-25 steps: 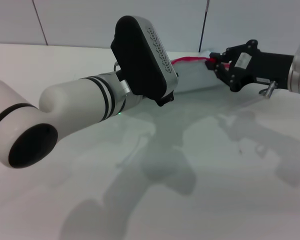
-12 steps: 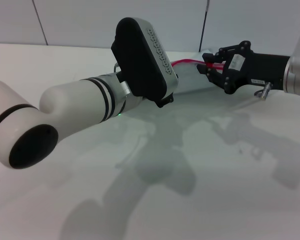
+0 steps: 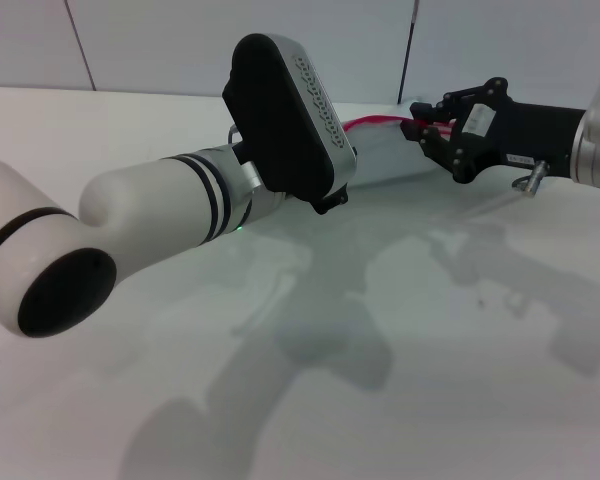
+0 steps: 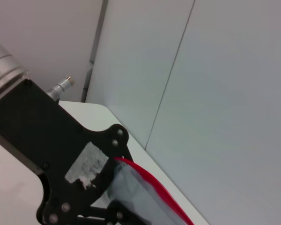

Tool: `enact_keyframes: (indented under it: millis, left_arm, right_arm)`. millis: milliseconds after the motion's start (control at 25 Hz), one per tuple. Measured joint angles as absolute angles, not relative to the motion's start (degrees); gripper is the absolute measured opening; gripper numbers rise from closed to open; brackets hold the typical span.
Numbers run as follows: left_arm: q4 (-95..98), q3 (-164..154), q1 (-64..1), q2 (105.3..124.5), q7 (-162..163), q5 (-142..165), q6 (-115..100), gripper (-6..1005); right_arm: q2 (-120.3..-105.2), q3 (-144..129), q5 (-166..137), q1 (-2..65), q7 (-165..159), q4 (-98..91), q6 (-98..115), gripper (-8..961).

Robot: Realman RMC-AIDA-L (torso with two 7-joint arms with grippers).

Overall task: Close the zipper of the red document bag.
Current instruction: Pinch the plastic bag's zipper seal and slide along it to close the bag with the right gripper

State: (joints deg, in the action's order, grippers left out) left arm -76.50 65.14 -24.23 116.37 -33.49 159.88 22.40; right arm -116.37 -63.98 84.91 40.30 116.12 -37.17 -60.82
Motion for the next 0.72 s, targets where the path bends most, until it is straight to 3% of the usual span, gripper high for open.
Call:
enact_keyframes:
  millis: [720]
  left_arm:
    - [-76.6, 65.3, -24.2, 116.37, -33.5, 159.9, 22.4, 58]
  right_arm:
    - [-116.37, -63.8, 84.9, 40.2, 116.2, -37.2, -60.4, 129]
